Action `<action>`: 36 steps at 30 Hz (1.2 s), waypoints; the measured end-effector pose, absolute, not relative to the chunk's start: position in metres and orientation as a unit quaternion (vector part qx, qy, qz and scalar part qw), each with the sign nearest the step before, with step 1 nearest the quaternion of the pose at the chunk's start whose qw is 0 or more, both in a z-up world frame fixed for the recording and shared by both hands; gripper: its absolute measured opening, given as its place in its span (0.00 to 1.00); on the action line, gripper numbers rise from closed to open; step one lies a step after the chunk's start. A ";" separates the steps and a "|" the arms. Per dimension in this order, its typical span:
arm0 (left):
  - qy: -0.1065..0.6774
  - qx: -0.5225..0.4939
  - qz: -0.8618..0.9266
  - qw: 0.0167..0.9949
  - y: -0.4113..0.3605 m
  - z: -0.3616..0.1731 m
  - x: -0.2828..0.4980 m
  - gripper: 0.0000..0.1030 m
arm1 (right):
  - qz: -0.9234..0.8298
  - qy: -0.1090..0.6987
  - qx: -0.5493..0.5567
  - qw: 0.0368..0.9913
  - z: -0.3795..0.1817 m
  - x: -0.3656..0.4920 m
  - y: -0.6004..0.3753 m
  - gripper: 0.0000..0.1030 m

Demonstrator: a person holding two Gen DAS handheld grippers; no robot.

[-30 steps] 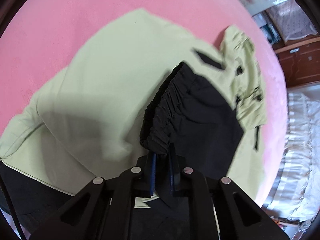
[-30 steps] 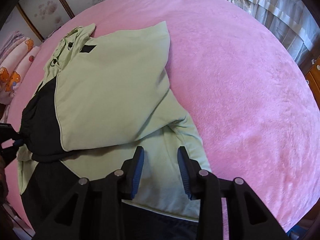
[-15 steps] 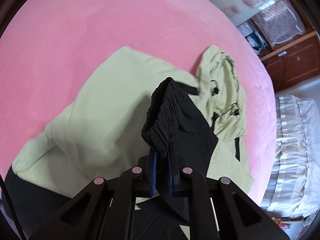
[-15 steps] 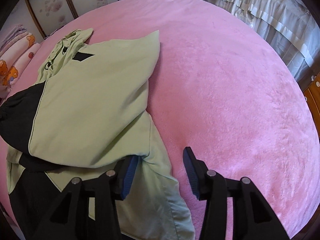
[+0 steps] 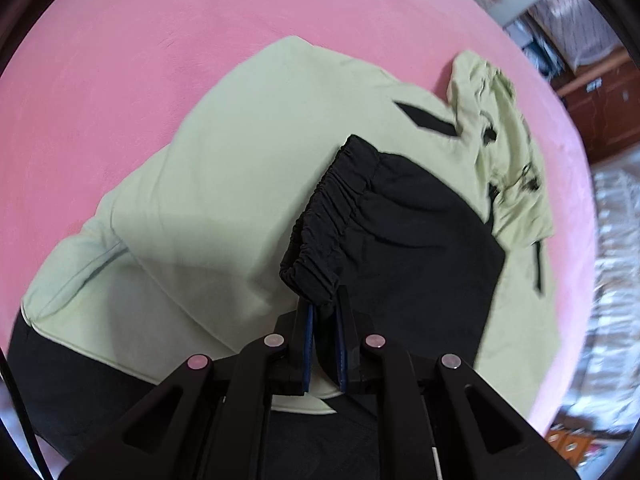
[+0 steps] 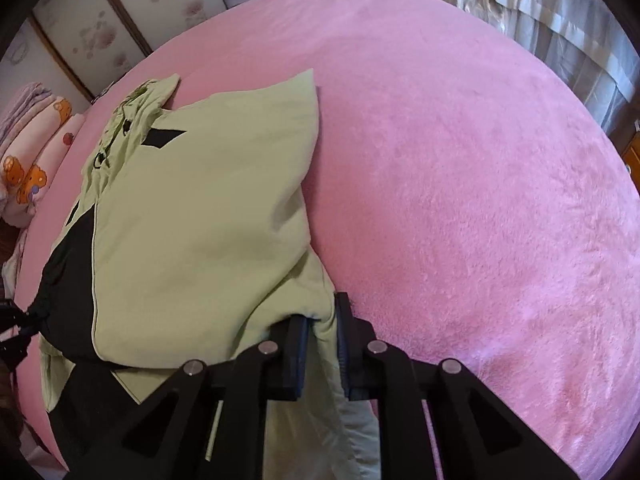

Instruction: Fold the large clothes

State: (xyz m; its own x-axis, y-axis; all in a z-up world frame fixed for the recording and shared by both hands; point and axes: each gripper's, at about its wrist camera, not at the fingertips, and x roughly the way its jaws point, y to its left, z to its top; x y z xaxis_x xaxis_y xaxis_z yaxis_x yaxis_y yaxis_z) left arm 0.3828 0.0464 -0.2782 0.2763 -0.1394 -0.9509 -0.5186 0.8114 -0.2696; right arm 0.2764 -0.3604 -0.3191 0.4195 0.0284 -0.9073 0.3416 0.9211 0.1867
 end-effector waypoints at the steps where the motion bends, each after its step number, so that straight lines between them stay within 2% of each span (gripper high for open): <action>1: 0.592 -0.268 0.132 0.749 0.044 -0.280 0.384 0.08 | -0.099 0.534 0.188 0.819 -0.323 0.278 -0.363 0.12; 6: 0.596 -0.211 0.144 0.761 0.032 -0.272 0.385 0.12 | -0.105 0.548 0.178 0.810 -0.319 0.280 -0.358 0.13; 7: 0.596 -0.202 0.144 0.764 0.030 -0.269 0.384 0.15 | -0.105 0.548 0.174 0.812 -0.315 0.279 -0.357 0.15; 13: 0.589 -0.159 0.115 0.784 0.018 -0.241 0.372 0.28 | -0.111 0.544 0.168 0.815 -0.290 0.265 -0.353 0.16; 20: 0.585 -0.150 0.034 0.796 -0.016 -0.218 0.354 0.34 | -0.044 0.514 0.154 0.843 -0.259 0.256 -0.324 0.16; 24: 0.605 -0.157 -0.014 0.781 -0.045 -0.223 0.348 0.33 | 0.039 0.510 0.178 0.841 -0.257 0.263 -0.294 0.15; 27: 0.616 -0.160 -0.035 0.771 -0.064 -0.230 0.344 0.26 | 0.072 0.508 0.170 0.841 -0.261 0.270 -0.267 0.11; 28: 0.618 -0.157 -0.038 0.770 -0.070 -0.232 0.342 0.15 | 0.078 0.510 0.165 0.840 -0.263 0.272 -0.259 0.09; 29: 0.620 -0.153 -0.043 0.769 -0.075 -0.235 0.341 0.09 | 0.085 0.513 0.162 0.838 -0.266 0.276 -0.251 0.08; 36: 0.663 -0.162 -0.091 0.726 -0.102 -0.262 0.345 0.08 | 0.126 0.533 0.165 0.820 -0.289 0.294 -0.219 0.00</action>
